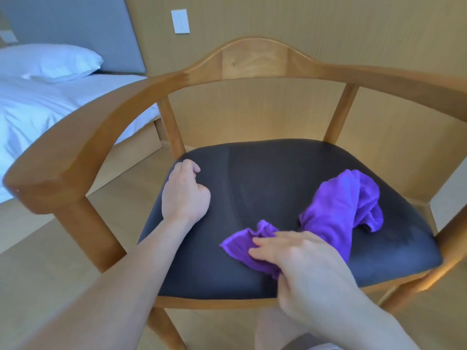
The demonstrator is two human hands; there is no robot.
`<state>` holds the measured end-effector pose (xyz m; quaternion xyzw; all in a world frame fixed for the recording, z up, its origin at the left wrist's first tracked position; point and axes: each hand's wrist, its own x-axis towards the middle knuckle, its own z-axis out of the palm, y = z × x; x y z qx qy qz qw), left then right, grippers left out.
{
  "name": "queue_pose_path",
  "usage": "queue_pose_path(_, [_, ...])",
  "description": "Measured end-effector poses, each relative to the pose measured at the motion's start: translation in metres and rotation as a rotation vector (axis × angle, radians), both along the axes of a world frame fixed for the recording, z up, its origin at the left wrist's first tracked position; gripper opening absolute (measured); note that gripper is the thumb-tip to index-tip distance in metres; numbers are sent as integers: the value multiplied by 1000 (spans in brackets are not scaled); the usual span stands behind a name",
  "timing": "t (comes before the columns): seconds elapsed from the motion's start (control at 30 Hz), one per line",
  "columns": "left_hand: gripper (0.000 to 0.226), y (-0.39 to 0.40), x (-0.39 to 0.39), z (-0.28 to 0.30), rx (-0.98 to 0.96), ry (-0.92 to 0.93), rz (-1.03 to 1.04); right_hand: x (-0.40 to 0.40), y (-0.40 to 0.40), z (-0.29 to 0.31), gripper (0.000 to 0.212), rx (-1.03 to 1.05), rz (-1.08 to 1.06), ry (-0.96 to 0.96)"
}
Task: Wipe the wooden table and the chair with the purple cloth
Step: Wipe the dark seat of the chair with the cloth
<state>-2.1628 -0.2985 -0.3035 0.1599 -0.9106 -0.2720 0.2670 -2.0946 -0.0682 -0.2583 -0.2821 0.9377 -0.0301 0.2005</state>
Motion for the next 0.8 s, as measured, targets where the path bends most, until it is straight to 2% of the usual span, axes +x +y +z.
queue_pose_path(0.07, [43, 0, -1, 0, 2, -5, 1, 1, 6, 4, 50, -116, -61, -240])
queue_pose_path(0.13, [41, 0, -1, -1, -6, -3, 2, 12, 29, 4, 45, -362, -21, -412])
queue_pose_path(0.17, [40, 0, -2, -1, -10, 2, 1, 15, 33, 11, 43, -483, -34, -372])
queue_pose_path(0.23, [37, 0, -2, -2, -22, 14, -1, -1, 33, 32, 49, -781, -132, -136])
queue_pose_path(0.3, [37, 1, -3, -2, -34, 13, -9, -30, 34, 48, 43, -1094, -226, 14])
queue_pose_path(0.33, [37, 1, -3, -1, -37, 11, -12, -52, 26, 54, 40, -1155, -307, 63])
queue_pose_path(0.4, [36, 1, -3, -1, -34, 10, -9, -95, -6, 55, 45, -1111, -373, 130])
queue_pose_path(0.43, [36, 0, -3, -1, -27, 8, -5, -109, -24, 49, 49, -1001, -358, 104])
queue_pose_path(0.5, [37, -2, -3, -1, 2, 3, -4, -123, -56, 22, 54, -650, -219, 22])
queue_pose_path(0.53, [37, -2, -3, -2, 18, 4, -6, -122, -66, 8, 52, -505, -159, 36])
queue_pose_path(0.57, [37, -3, -3, -1, 29, 6, -11, -121, -71, 0, 50, -453, -112, 88])
queue_pose_path(0.7, [36, -1, -4, 0, 32, -4, -19, -82, -47, 5, 53, -520, -42, 116])
queue_pose_path(0.8, [37, -2, -4, 0, 54, -24, -21, -17, -12, -5, 59, -517, 35, 243])
